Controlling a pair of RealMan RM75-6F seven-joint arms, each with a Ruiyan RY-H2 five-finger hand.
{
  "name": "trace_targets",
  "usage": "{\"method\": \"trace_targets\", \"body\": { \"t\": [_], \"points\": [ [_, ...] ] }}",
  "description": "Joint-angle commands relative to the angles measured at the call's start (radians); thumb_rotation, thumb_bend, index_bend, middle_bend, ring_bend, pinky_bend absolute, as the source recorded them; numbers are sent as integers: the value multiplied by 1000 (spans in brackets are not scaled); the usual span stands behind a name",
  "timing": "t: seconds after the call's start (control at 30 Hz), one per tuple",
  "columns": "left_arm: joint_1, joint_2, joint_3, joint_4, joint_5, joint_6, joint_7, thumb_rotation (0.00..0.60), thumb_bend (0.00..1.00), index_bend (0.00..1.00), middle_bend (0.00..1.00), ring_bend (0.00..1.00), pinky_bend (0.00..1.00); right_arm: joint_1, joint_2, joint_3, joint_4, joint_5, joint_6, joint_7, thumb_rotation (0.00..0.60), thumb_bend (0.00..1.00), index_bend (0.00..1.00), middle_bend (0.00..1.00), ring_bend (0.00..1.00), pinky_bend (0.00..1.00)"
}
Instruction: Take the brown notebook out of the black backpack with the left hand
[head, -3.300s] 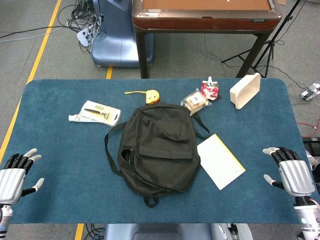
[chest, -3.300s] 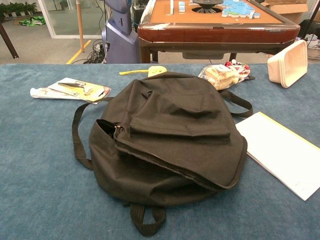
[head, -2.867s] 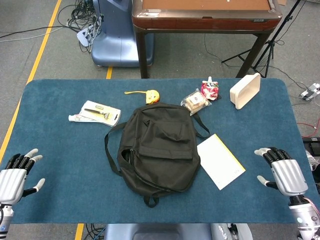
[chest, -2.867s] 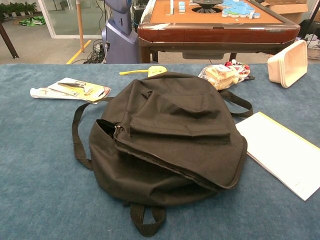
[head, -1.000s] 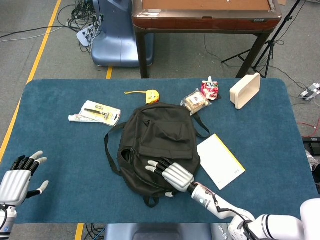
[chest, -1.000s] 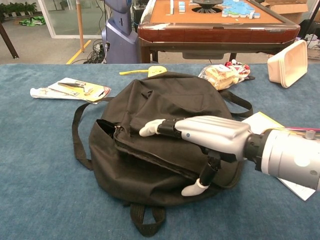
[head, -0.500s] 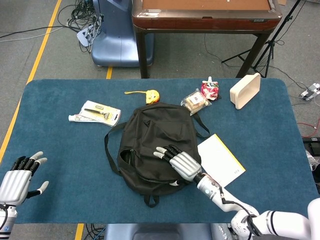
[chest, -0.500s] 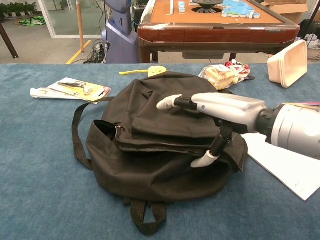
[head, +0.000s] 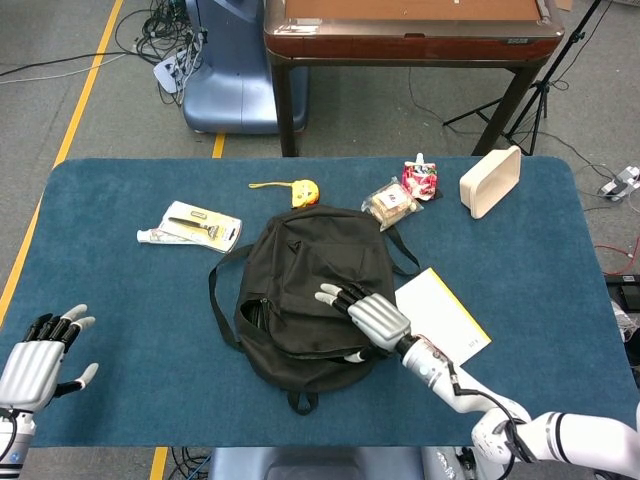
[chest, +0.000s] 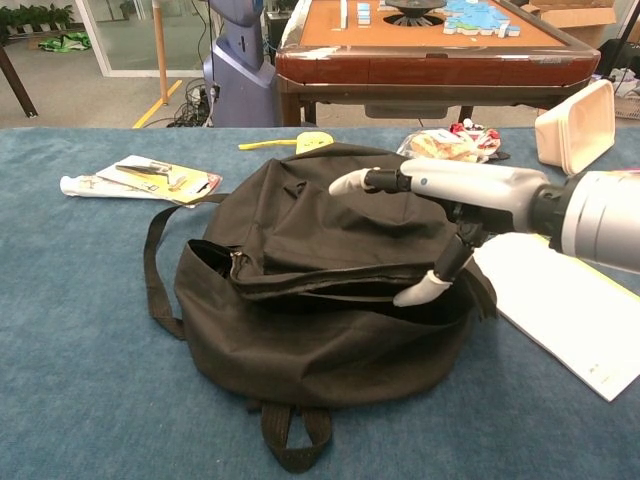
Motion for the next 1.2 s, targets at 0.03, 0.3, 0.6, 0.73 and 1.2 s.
{"method": "trace_targets", "body": {
  "t": [0.03, 0.3, 0.6, 0.73, 1.2],
  "points": [
    [1, 0, 0, -1, -1, 1, 0, 600, 227, 241, 143, 168, 90, 10, -10, 9, 19, 17, 2, -6, 600, 0, 0, 13, 0, 0],
    [1, 0, 2, -2, -7, -4, 3, 600, 227, 241, 143, 168, 90, 42, -49, 11, 55, 55, -16, -35, 600, 9, 0, 44, 0, 0],
    [7, 3, 6, -6, -5, 4, 4, 600, 227, 242, 143, 168, 90, 71, -129, -36, 103, 66, -22, -168, 600, 25, 47, 75, 0, 0],
    [10, 4, 7, -7, -5, 7, 3, 600, 227, 243, 143, 168, 90, 72, -163, -41, 130, 76, 2, -218, 600, 170, 211, 136, 0, 13],
    [0, 11, 1, 2, 0, -3, -12, 600, 227, 244, 143, 168, 90, 64, -222, -7, 196, 118, 76, -264, 600, 683, 715, 403, 236, 277]
  ]
}}
